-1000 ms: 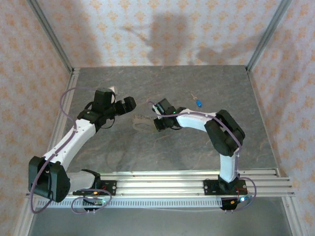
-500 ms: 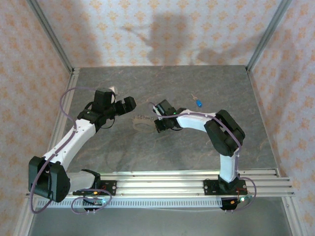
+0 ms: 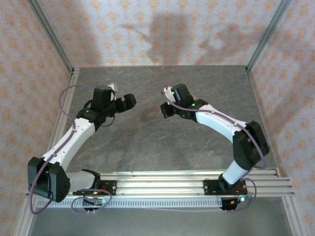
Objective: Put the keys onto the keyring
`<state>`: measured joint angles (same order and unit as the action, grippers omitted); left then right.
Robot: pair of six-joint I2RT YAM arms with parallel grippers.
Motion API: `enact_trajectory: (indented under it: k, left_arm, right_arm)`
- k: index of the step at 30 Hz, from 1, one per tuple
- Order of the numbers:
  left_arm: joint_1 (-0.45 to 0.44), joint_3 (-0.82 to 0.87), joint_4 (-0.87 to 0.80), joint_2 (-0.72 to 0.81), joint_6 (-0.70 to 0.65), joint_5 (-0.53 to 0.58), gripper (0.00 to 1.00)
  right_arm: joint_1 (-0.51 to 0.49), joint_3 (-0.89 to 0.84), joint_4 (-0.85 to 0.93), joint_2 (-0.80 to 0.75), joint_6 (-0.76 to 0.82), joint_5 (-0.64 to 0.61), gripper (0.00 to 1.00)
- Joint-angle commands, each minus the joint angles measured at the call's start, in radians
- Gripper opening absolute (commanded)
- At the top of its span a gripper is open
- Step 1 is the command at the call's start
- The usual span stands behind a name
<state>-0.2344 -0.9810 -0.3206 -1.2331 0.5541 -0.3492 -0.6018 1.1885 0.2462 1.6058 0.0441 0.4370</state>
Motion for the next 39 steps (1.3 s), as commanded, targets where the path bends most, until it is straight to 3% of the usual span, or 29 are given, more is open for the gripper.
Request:
enact_trajectory:
  k: [1,7,10,20,30,39]
  left_arm:
    - [-0.008,-0.049,0.044,0.008,-0.042,-0.058,0.95]
    - [-0.026,-0.093,0.099,-0.001,-0.069,-0.138,0.91]
    - [-0.035,-0.127,0.085,-0.022,-0.080,-0.139,0.90]
    - [-0.043,-0.124,0.086,-0.075,-0.064,-0.106,0.90]
    - [-0.045,-0.089,0.079,-0.048,-0.060,-0.076,0.91]
    - [-0.047,-0.045,0.082,-0.003,-0.044,-0.068,0.91]
  right_arm:
    - [0.039,0.020,-0.031,-0.078,0.028,0.143,0.00]
    - [0.135,0.017,-0.089,-0.165,-0.036,0.354,0.00]
    - [0.163,0.007,-0.119,-0.182,-0.078,0.394,0.00]
    - [0.134,-0.096,-0.189,-0.105,-0.128,0.364,0.00]
    - [-0.013,-0.213,-0.198,0.048,-0.056,0.211,0.00]
    - [-0.028,-0.346,-0.238,0.071,-0.096,0.116,0.00]
